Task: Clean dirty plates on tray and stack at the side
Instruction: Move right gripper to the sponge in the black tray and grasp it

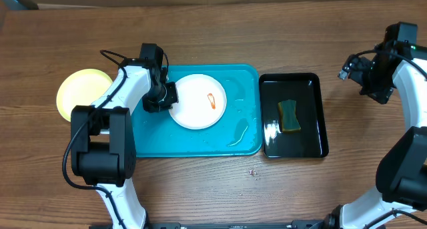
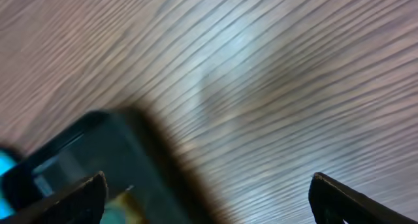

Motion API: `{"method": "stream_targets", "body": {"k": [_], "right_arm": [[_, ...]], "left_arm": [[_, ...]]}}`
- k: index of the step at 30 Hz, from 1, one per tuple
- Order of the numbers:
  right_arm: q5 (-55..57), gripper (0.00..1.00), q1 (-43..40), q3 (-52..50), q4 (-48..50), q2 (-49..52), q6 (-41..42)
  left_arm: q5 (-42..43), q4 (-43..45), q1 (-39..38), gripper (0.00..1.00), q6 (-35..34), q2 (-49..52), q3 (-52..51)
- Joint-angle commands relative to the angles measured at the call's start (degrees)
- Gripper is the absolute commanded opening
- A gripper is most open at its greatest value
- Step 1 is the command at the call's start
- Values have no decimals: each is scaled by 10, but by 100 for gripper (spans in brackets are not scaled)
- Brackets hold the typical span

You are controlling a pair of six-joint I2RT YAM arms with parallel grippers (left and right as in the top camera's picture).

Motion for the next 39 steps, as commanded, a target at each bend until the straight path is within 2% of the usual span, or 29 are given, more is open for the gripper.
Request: {"method": "stream_targets", "body": {"k": [1,3,6,7,10,16,21,25,32,35,39], "right_arm": [[-101,100,-1,2,-35,-8,19],[-144,98,-1,2,-57,-8,-2],[-168,77,19,-1,-89,-7,-54],[-155,71,31,-1,-100,-7,-65],[-102,70,80,-2,-134,-7,-66],[4,45,185,-16,-141,-7,-48],[53,4,245,-61,-96,-7,-3],[53,4,277,-129,-26,-7,28],[51,4,311,-277,160,-7,32],[51,4,309,-271,149,-8,32],[51,5,294,-178,69,-8,25]], "left_arm": [[9,3,-2,4,24,13,-19],[9,4,-2,4,23,13,-19],[9,5,-2,4,23,13,-19],[9,5,-2,4,23,13,-19],[9,8,-2,4,23,13,-19],[8,9,-2,4,23,13,-20],[8,9,-2,4,23,13,-20],[8,9,-2,4,23,13,-21],[8,12,-2,4,23,13,-26],[8,12,-2,4,26,13,-26],[8,13,-2,4,26,13,-26]]}}
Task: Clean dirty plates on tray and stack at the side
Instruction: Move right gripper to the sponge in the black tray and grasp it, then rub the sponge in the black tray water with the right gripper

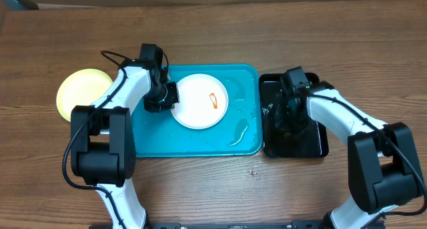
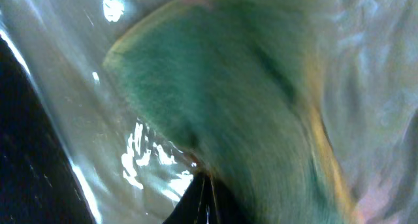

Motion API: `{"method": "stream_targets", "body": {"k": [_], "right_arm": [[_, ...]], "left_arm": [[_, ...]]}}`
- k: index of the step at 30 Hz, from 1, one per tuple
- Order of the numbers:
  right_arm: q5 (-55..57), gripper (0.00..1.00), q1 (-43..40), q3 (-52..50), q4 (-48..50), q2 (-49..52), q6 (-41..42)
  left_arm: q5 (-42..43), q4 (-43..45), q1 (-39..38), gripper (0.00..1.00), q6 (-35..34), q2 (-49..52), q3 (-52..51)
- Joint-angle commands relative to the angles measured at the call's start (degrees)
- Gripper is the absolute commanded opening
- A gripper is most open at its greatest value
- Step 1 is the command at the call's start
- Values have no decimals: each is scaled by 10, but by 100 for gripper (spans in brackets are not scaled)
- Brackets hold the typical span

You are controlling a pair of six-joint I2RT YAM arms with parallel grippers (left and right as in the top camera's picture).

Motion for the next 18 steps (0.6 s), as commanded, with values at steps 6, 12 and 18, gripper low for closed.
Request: {"method": "stream_targets", "body": {"k": [6,12,18], "right_arm": [[10,13,-30,220,-146,6,-17],[10,15,-38,222,-150,10,-16],[5,14,-32,123,-59,11,-14]], "left_arm": [[-10,2,-3,4,16,13,-20],[-10,2,-3,4,16,13,-20],[-10,2,-3,4,16,13,-20]]}}
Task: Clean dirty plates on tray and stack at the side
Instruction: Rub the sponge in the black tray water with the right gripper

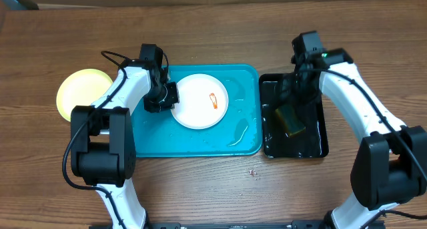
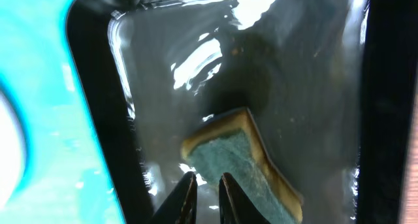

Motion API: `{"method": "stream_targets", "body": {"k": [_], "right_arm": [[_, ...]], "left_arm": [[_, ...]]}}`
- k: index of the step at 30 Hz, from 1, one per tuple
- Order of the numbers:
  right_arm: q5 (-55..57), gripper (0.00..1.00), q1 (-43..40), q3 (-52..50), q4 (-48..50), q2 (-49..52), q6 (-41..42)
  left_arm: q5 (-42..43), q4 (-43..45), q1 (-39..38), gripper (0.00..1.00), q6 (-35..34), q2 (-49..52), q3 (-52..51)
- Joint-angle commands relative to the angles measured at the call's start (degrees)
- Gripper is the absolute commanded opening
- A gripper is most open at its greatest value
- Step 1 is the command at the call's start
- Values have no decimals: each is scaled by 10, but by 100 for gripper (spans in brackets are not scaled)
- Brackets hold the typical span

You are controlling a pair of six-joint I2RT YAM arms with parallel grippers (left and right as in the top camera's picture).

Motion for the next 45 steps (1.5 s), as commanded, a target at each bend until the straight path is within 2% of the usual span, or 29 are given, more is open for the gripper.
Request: {"method": "stream_targets", "body": {"k": [1,3,4,6,9,13,19,22,25,31,37,39,40,41,42,43,45], "right_arm": [[-10,14,5,-72,48,2,-1],[-26,15,8,-113,91,2,-1],[-27,18,10,-142,124,2,0],[-27,32,10,-187,186,2,1],[-29,41,8,-194,210,1,1],[-42,57,0,-111,143,-1,-3],[-15,66,-17,38,-20,-1,-3],[12,78,-25,56,-80,-1,-4],[27,79,-26,28,-111,1,-3],[18,72,-17,-65,-23,1,-13],[-2,59,-11,-154,105,1,-34],[-1,45,-10,-170,127,1,-34],[-1,30,-10,-174,130,1,-34],[-1,18,-10,-175,130,1,-34],[-2,14,-10,-175,128,1,-34],[-2,16,-10,-175,126,1,-34],[-8,61,-10,-175,123,1,-34]], "left_arm": [[-10,1,-3,4,16,14,-19],[-10,1,-3,4,16,14,-19],[-10,1,-3,4,16,14,-19],[-10,1,-3,4,16,14,-19],[-10,0,-3,4,16,14,-19],[-10,1,-3,4,16,14,-19],[-10,0,-3,5,16,14,-19],[-10,0,-3,6,16,14,-19],[-10,0,-3,7,15,14,-19],[-10,3,-3,11,15,14,-19],[-10,16,-3,27,16,14,-19],[-10,22,-3,31,16,14,-19],[-10,24,-3,32,15,14,-19],[-10,25,-3,33,16,14,-19],[-10,26,-3,33,16,14,-19],[-10,26,-3,34,16,14,-19],[-10,27,-3,34,16,14,-19]]}}
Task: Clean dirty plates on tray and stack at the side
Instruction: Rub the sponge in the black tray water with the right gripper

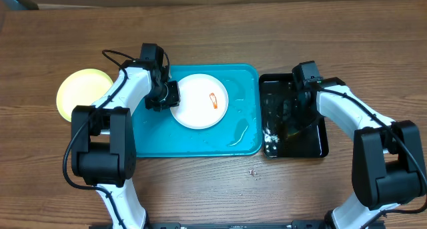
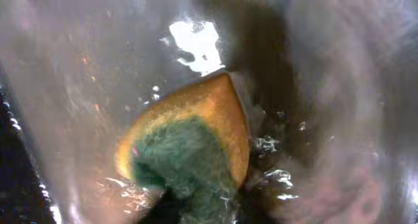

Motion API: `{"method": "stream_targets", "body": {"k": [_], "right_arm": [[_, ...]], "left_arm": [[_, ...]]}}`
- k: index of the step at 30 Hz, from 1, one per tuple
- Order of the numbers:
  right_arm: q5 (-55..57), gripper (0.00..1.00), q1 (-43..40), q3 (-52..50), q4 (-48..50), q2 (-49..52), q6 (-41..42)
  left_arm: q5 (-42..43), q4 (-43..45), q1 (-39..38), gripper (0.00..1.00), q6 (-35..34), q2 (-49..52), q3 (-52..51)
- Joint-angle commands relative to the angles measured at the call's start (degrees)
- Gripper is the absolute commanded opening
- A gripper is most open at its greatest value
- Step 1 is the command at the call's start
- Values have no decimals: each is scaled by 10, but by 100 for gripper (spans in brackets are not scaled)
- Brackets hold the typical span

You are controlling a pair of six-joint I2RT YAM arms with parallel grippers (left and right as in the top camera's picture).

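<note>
A white plate [image 1: 193, 107] with a red smear [image 1: 213, 99] lies on the teal tray [image 1: 237, 139]. My left gripper [image 1: 164, 95] sits at the plate's left rim and looks shut on it. A green-and-yellow sponge [image 2: 189, 145] is down in the water of the black tray [image 1: 313, 145]. My right gripper [image 1: 288, 120] is shut on it, pinching the green side; its dark fingers barely show at the bottom of the right wrist view. In the overhead view the arm hides the sponge.
A clean yellow plate [image 1: 80, 92] rests on the wooden table left of the teal tray. Water streaks lie on the teal tray near its right side [image 1: 239, 130]. White splashes [image 1: 270, 139] show at the black tray's near-left corner.
My right gripper held the sponge raised over the black tray, at the tray's far edge. It is now lower, with the sponge pushed into the water. The left arm and white plate stayed put.
The sponge first lay loose in the black tray with my right arm far off at the table's right edge. Then the gripper was down on the sponge. After that the sponge hung lifted in the gripper, and now it is dipped again. The left gripper stayed at the plate throughout.
</note>
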Motion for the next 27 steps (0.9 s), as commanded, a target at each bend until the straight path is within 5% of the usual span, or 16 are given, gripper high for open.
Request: {"method": "stream_targets", "body": {"k": [1,9,13,15,16,23,24,25,27], "right_arm": [[-8,68,2,-7,-5,2,-4],[-29,65,2,10,-32,2,-2],[-29,35,3,7,-52,2,-2],[-29,7,3,6,-48,2,-2],[-29,4,3,8,-45,2,-2],[-27,4,-1,112,-146,1,-2],[-19,4,0,128,-162,1,-2],[1,4,1,144,-179,1,-2],[30,4,2,150,-184,1,-2]], "left_arm": [[-13,2,-2,34,7,14,-15],[-13,0,-2,35,7,14,-15],[-13,-1,-2,35,7,14,-15],[-13,1,-2,35,7,14,-15],[-13,2,-2,35,7,14,-15],[-13,34,-2,40,7,14,-15],[-13,37,-2,35,7,14,-15],[-13,37,-2,13,7,14,-15],[-12,31,-3,4,6,14,-15]]}}
